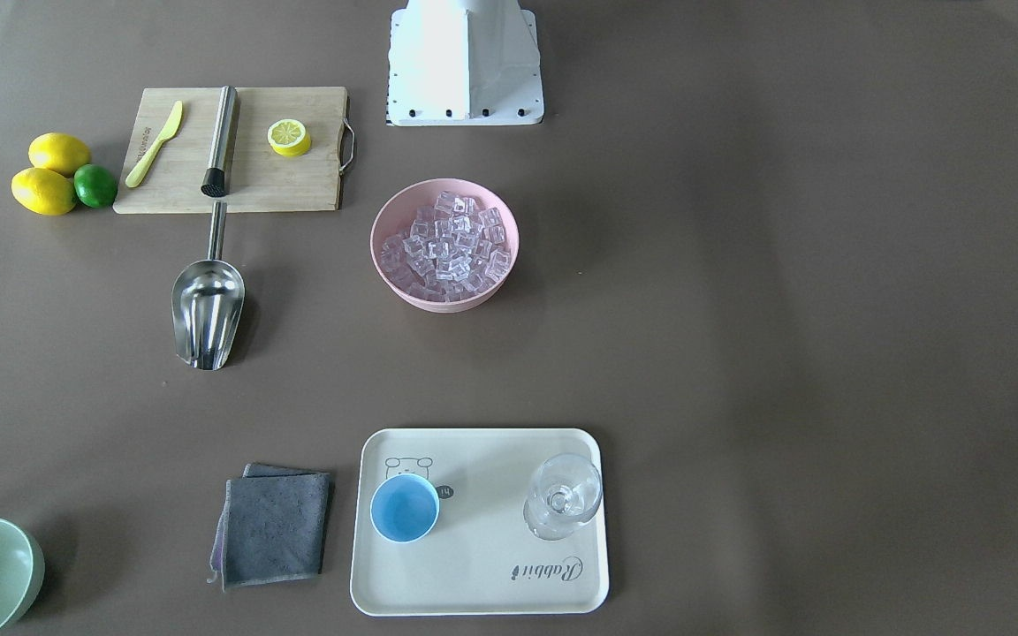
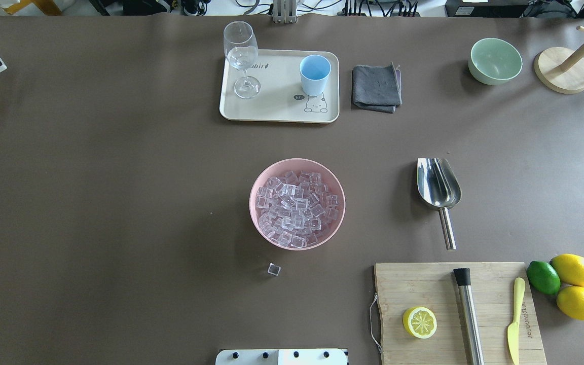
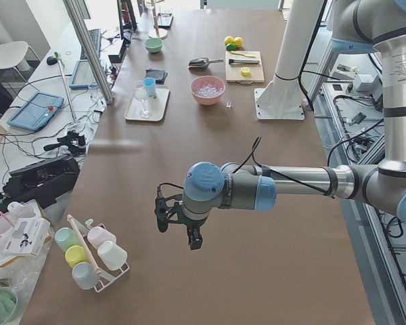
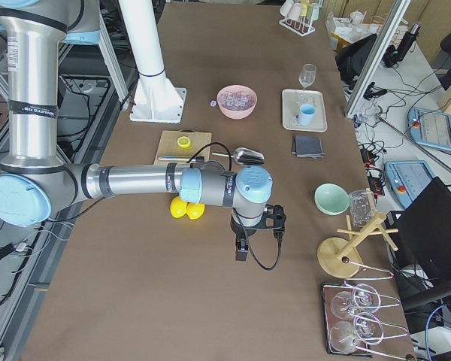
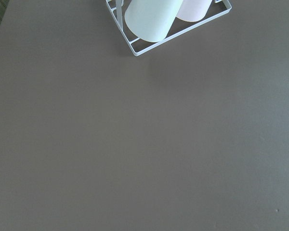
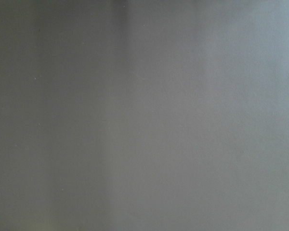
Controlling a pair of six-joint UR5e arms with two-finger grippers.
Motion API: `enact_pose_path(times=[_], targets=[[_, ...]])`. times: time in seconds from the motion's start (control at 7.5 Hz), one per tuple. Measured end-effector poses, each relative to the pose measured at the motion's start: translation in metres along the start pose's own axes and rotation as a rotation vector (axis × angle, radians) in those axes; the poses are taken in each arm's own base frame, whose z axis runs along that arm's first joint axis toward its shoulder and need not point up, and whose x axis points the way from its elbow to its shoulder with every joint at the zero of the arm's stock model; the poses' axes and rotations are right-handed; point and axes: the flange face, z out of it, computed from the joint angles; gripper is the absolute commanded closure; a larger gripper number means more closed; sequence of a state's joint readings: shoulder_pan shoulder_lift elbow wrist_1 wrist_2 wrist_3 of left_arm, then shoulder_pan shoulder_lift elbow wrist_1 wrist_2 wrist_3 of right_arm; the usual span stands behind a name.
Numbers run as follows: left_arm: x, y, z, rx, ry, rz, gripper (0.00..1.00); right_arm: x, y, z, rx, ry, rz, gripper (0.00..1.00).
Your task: Put ice in cup with scoop
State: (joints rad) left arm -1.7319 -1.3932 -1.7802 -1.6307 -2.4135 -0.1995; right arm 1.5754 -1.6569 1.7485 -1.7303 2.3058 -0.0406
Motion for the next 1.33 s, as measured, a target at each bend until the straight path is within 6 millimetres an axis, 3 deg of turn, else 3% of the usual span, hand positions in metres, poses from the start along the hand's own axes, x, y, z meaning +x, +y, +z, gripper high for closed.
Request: enact_pose_path(times=[1.33], targets=[[-0.0008,0.0039,0.0037,-0.009,0.0,0.0,0.02,-0.0038,-0.0029,-0.0041,0.027,0.0,-0.02,0.0]])
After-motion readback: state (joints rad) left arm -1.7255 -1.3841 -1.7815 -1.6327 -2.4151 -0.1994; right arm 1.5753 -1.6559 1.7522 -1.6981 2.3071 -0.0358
